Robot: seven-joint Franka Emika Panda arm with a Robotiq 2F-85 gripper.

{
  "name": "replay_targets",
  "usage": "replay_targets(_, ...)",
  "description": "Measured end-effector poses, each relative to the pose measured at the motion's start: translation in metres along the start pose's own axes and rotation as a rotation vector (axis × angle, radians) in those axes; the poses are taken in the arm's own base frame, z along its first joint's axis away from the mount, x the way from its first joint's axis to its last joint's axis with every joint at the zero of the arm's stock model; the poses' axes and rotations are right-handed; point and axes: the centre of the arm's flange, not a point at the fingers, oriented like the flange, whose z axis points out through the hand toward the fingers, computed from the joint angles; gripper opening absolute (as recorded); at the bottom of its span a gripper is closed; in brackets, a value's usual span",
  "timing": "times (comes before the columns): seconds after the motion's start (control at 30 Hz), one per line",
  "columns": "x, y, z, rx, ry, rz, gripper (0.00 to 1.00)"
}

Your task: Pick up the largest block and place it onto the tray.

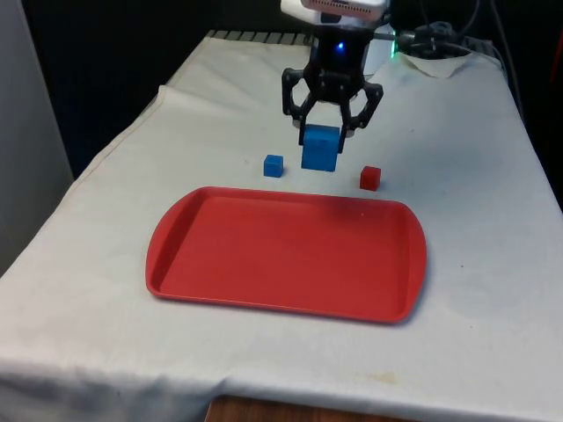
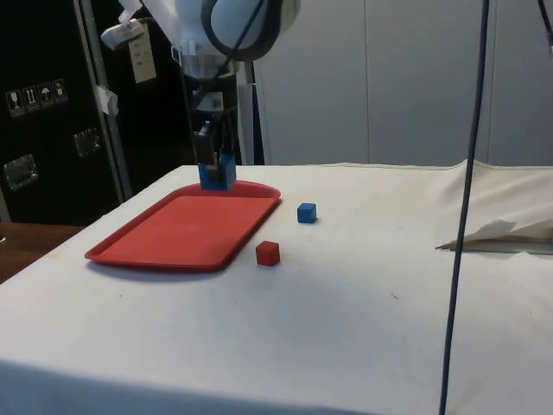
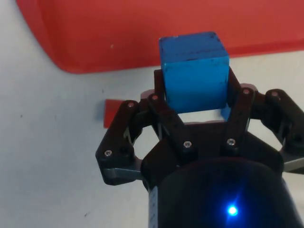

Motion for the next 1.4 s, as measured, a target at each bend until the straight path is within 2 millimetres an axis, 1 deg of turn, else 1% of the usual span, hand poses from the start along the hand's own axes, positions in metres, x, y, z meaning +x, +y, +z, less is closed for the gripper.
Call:
replay_targets(0.07, 0.007, 0.004, 0.002, -0.009, 0.004, 0.002, 0.03)
replay_targets(0.17, 0.012, 0.007, 0.006, -0.013, 0.005, 0.003, 0.03)
replay_targets(0.37, 0.028, 0.015, 0.022, -0.026, 0.005, 0.003, 0.03)
replay_targets(0.4, 0.028, 0.015, 0.022, -0.026, 0.005, 0.003, 0.03)
replay_targets(0.6, 0.044, 0.021, 0.042, -0.038, 0.002, 0.005, 0.03)
replay_targets(0.63, 0.049, 0.023, 0.048, -0.039, 0.002, 0.006, 0.03)
replay_targets(0.7, 0.052, 0.023, 0.051, -0.04, 0.003, 0.006, 0.03)
replay_targets(0.83, 0.061, 0.029, 0.063, -0.035, -0.004, 0.009, 0.03)
replay_targets(1.07, 0.066, 0.028, 0.071, -0.017, -0.013, 0.01, 0.03)
replay_targets(1.13, 0.069, 0.029, 0.077, -0.009, -0.015, 0.011, 0.03)
replay_targets(1.27, 0.07, 0.028, 0.083, 0.001, -0.018, 0.011, 0.03)
replay_targets(1.4, 0.069, 0.026, 0.093, 0.02, -0.023, 0.014, 0.03)
